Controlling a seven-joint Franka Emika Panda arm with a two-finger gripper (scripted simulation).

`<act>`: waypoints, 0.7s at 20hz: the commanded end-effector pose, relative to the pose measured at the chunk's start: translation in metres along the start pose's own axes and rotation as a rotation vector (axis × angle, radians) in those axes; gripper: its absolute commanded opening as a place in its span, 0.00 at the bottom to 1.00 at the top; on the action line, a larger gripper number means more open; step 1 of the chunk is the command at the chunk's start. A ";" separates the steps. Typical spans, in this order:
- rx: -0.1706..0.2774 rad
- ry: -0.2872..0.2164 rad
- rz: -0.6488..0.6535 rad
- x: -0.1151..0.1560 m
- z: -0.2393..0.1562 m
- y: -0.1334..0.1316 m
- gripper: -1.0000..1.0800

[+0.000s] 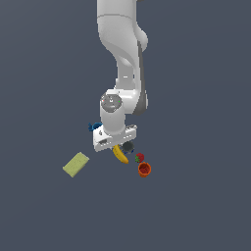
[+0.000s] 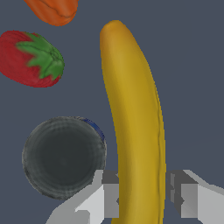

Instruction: Pick up a designated object from a clutter of objects.

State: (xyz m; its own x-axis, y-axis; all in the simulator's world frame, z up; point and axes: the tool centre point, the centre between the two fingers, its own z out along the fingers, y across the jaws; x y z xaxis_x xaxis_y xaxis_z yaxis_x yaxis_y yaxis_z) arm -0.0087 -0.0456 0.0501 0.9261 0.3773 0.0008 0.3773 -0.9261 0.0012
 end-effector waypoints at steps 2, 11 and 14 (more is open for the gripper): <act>-0.001 0.002 0.000 -0.004 -0.014 0.005 0.00; 0.000 0.002 0.000 -0.026 -0.078 0.026 0.00; 0.001 0.002 0.000 -0.036 -0.107 0.036 0.00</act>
State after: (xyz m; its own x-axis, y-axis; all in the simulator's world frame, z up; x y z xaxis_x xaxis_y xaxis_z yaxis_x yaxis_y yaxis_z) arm -0.0257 -0.0857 0.1412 0.9259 0.3777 0.0008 0.3777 -0.9259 -0.0001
